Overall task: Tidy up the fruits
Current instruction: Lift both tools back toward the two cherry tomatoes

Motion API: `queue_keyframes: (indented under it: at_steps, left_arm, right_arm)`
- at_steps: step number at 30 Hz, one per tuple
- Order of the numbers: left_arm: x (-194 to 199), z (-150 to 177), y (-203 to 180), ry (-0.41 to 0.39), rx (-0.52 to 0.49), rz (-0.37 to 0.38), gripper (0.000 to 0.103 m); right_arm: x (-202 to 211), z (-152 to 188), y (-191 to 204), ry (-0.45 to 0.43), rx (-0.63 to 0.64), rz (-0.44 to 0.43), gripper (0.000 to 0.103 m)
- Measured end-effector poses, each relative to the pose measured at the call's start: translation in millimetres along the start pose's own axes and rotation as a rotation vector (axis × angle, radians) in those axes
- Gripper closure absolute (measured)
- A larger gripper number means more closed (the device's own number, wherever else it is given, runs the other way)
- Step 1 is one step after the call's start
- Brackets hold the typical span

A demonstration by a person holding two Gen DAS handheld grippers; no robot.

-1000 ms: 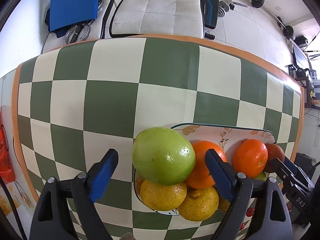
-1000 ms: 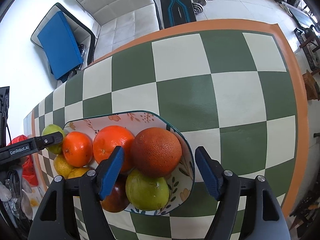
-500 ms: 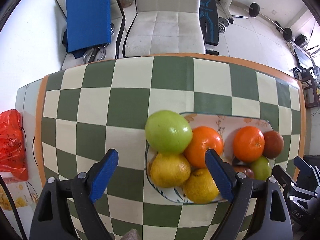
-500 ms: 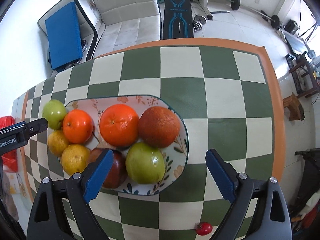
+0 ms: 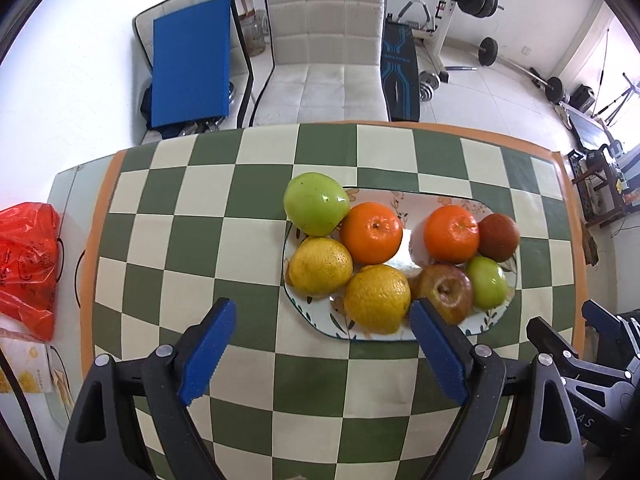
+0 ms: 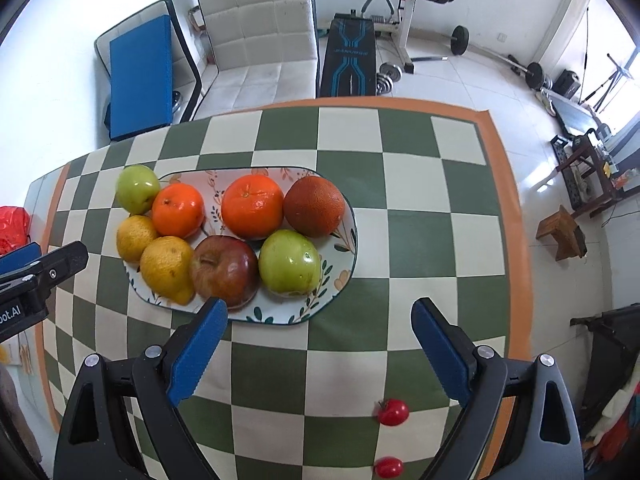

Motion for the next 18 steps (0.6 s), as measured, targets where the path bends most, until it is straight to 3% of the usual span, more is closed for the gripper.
queue_keyframes:
  at_steps: [6, 18]
  left_arm:
    - [39.0, 21.9, -3.1, -0.065, -0.005, 0.019, 0.014]
    - [130.4, 61.5, -1.6, -0.205, -0.01, 0.052, 0.014]
  right_arm:
    - [48.6, 13.9, 1.5, -0.079, 0.025, 0.023, 0.008]
    - [151.5, 55.3, 0.8, -0.204, 0.014, -0.011, 0.008]
Point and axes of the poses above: each gripper's, at about its wrist camera, not at the fingertips, and x roughly against the way its jaws point, y to its left, z to its underside, the point moved 4 cm from there along -x, roughly the way its jaws point, and after that the axes turned 3 degrees about x, right-handed, at the moved point
